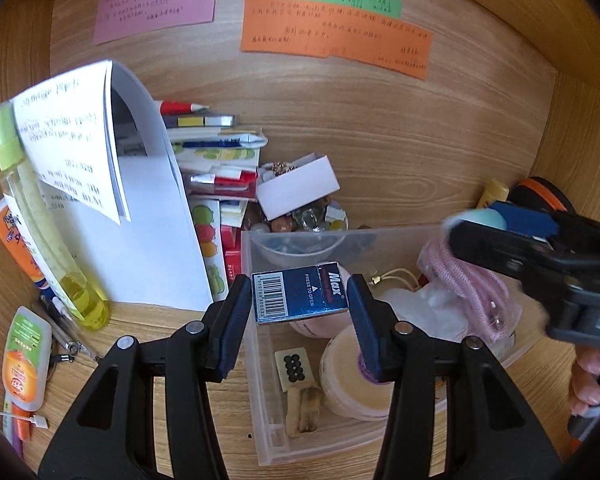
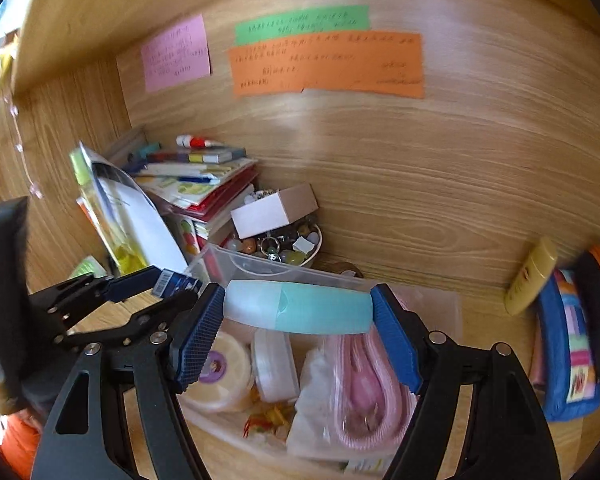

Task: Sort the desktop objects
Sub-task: 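Carry the tube and blue card over the clear box with both tools, then open both tools to drop the tube and card into the box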

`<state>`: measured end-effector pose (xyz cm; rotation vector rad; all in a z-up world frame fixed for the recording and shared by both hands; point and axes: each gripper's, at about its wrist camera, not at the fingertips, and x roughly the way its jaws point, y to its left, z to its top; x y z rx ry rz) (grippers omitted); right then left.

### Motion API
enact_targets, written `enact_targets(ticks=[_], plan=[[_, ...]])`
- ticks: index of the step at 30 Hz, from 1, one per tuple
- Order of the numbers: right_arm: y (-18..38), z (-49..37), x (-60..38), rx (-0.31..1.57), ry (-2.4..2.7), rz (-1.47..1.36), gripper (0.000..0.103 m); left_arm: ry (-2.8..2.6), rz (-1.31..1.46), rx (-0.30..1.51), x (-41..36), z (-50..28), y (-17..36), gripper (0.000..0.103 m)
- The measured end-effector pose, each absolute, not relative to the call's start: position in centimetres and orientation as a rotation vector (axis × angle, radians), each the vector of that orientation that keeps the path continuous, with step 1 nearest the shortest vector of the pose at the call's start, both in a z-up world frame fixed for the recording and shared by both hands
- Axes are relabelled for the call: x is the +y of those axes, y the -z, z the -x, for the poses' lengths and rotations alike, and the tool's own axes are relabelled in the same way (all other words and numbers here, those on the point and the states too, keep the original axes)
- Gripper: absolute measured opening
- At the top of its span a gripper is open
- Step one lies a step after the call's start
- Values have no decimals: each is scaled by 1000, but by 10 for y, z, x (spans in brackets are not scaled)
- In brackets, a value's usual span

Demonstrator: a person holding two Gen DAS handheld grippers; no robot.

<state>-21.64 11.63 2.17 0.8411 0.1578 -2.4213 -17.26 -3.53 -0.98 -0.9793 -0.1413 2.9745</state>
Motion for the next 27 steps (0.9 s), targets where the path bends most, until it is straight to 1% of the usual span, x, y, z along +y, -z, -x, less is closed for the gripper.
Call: enact_targets(ticks=[3,9,14,17,21,25,27], plan=[[-15,231,103,163,2394,-883,72,-2976,996,-125,-34,173,13,49],[5,252,85,83,2306,-970,72,-2984,1028,-27,-24,176,20,49],[17,254,77,133,2305,-993,71,-2964,1054,-1,-19,179,25,49],[20,257,77,129,2284,-1015,72,-2977,1044,26,-16,177,24,49],[20,254,75,148,2290,-1014,72,-2968,1048,21,-17,178,25,52],[17,249,71,182,2309,-988,73,-2957,1040,29,-13,176,25,61],[15,246,70,198,2317,-978,76,-2964,1028,52,-10,175,25,67]])
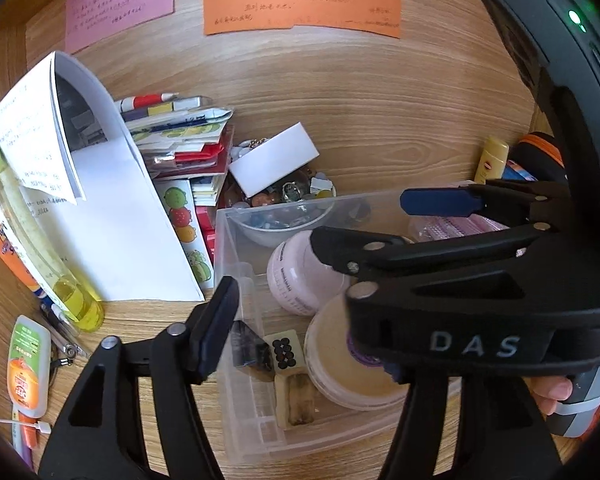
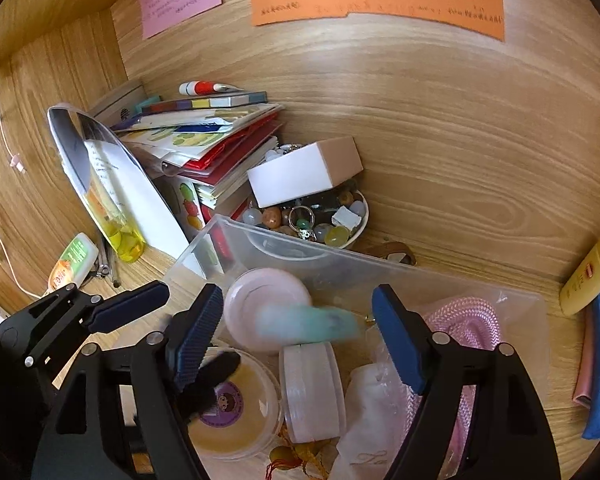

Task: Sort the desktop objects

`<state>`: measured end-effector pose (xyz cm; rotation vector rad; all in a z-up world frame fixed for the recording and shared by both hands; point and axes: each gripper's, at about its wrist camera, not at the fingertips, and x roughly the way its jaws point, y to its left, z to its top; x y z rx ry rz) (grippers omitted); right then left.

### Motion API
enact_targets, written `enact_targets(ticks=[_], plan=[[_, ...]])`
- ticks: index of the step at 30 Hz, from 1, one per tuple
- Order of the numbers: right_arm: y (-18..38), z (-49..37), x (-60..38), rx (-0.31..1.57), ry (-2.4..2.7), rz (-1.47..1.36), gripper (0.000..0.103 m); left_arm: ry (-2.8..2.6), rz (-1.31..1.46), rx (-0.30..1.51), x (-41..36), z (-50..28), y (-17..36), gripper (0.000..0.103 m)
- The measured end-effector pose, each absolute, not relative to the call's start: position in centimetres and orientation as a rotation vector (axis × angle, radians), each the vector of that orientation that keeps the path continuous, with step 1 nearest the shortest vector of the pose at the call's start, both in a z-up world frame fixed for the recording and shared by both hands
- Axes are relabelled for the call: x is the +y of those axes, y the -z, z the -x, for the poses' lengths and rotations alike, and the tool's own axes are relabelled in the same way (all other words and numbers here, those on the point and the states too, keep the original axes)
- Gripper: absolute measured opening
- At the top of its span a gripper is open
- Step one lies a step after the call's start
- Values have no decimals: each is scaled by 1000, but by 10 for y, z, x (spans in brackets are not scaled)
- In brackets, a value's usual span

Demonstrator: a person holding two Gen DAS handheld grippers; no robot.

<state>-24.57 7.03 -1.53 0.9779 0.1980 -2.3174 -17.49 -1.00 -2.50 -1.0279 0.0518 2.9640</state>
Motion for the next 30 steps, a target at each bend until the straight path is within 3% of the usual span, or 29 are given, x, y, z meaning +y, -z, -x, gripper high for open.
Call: enact_targets(ticks=[3,6,8,16,22,30], plan=[[12,242,70,220,2331,-964,76,-2976,1004,71,-7,171,23,73],[8,239,72,217,2341,-946,78,-2995,987,56,-9,169,20,87],[7,237,74,206,2358,-940,86,-3000,975,44,-10,168,19,89],[-2,224,89,225,2409,-914,86,-2996,945,40,-7,162,16,97],[-13,204,115,218,2464,-880,89,-2992,935,30,-4,160,14,97],[-17,170,149,318,2586,-805,93,-2954,980,-153,-17,155,7,100]])
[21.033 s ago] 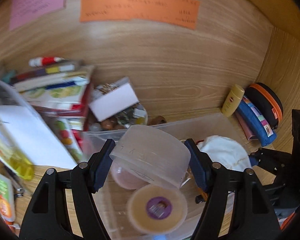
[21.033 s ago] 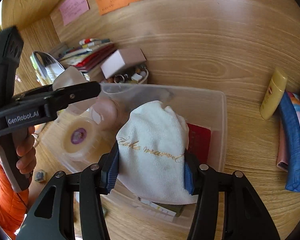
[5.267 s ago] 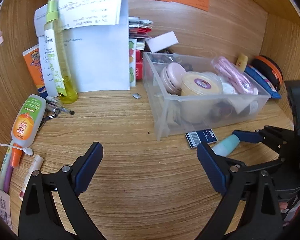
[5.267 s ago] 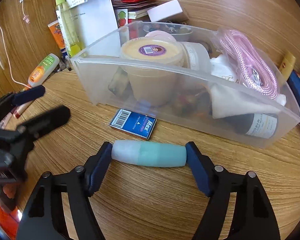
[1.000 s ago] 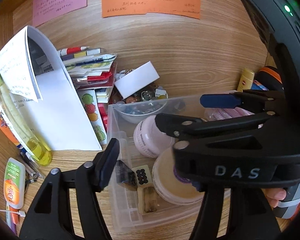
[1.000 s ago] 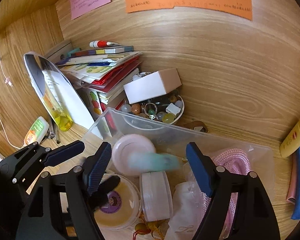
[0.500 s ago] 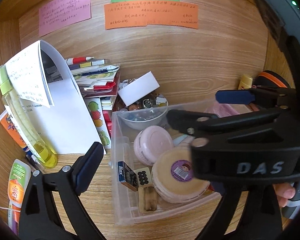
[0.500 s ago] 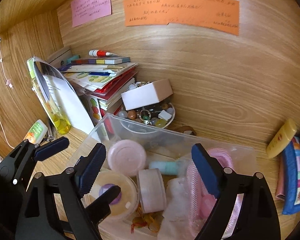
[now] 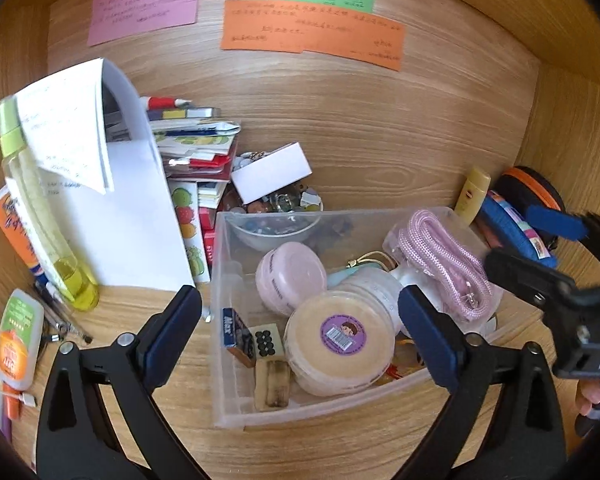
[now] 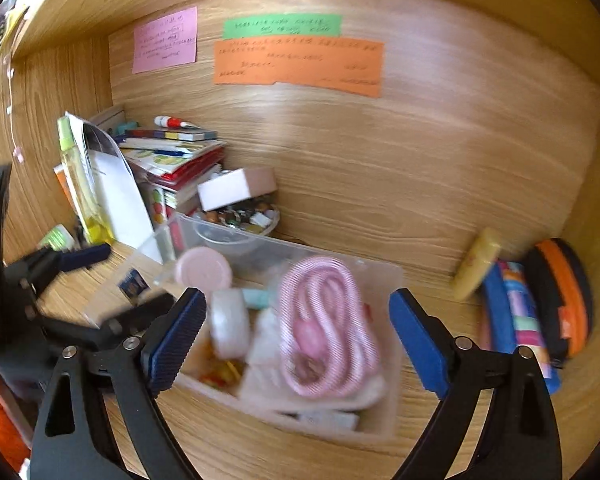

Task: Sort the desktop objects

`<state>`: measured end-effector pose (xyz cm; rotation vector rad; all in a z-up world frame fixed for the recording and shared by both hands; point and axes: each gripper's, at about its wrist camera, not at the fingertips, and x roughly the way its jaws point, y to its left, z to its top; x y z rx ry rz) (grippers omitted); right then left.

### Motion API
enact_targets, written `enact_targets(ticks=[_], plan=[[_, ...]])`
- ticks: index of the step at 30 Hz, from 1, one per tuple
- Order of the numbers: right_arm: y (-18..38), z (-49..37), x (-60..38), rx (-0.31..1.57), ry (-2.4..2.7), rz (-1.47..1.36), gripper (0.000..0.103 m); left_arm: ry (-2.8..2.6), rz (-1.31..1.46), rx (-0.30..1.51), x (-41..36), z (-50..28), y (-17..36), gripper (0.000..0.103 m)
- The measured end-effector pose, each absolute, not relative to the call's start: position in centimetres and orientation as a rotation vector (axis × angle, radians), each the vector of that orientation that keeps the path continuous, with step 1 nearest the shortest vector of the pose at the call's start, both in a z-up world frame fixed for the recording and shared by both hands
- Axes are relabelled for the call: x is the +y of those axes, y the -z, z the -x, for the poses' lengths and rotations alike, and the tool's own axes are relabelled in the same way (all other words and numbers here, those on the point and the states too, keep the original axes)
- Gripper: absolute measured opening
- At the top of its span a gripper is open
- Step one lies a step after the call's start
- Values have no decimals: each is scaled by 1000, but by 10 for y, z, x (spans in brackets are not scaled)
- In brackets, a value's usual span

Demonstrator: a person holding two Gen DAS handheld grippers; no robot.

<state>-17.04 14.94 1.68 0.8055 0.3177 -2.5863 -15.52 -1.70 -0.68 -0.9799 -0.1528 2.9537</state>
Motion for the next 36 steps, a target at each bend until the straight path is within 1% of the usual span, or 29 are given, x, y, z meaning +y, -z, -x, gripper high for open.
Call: enact_targets(ticks=[3,13,19,24,30,36], plan=[[-14,154,165,348,2656,-760,99,-2948,1012,-193,-21,150,6,100],[-1,128,193,268,2642,-798,99,-3007,966,-78,-5,116,-3,100],[1,122,199,127,2653,-775,99,-3043,899,-16,14,98,-7,100],[11,122,198,129,2639,-791,99,-3032,847,22,24,90,-1,100],[24,120,203,133,2642,-798,99,-3035,842,-21,23,90,9,100],[35,123,210,81,2641,-855,99,-3039,894,-27,24,94,20,100]])
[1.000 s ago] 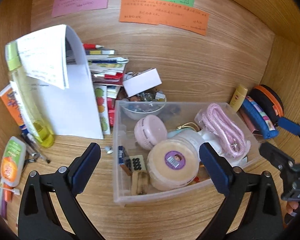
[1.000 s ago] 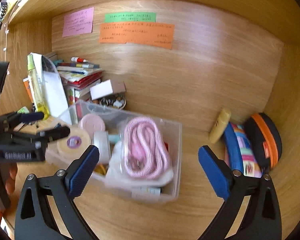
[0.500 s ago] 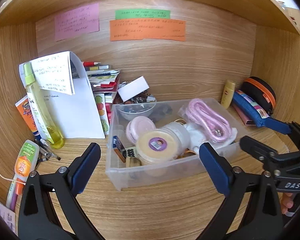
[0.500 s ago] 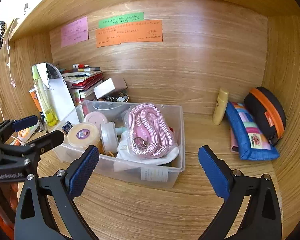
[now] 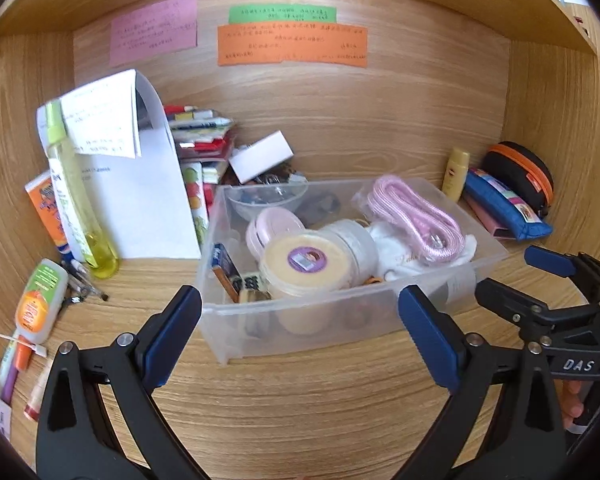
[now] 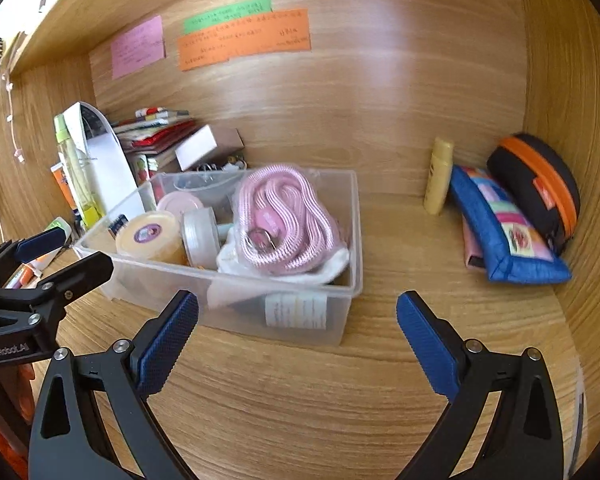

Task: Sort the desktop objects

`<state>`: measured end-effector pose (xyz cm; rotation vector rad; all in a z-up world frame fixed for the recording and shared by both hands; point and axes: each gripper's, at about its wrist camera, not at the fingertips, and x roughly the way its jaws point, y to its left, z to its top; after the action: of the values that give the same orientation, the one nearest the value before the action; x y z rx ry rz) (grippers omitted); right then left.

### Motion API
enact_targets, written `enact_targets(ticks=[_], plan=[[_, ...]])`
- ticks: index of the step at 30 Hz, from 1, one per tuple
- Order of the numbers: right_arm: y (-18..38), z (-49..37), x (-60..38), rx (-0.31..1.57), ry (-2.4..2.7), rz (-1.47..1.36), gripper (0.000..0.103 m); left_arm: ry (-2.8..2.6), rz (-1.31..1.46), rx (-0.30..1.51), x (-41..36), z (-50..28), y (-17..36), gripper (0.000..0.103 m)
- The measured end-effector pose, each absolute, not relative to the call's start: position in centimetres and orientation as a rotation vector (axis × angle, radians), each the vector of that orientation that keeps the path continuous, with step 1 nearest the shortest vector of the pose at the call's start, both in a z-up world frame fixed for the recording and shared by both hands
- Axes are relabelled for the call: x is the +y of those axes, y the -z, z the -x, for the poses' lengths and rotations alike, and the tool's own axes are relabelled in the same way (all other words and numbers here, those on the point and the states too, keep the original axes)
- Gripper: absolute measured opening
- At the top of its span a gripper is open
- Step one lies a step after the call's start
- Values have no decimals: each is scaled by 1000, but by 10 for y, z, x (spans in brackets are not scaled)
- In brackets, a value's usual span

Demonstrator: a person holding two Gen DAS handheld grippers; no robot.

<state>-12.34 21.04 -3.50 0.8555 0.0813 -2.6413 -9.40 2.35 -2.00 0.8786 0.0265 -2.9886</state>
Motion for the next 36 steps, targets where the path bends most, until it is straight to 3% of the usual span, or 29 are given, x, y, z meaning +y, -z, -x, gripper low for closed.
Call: enact_targets(ticks=[11,36], plan=[[40,124,208,96,2628,-884,99,2986,-967,-33,33,99,30,100],[44,123,204,110,2618,-895,99,2970,-950,49,20,102,28,101]])
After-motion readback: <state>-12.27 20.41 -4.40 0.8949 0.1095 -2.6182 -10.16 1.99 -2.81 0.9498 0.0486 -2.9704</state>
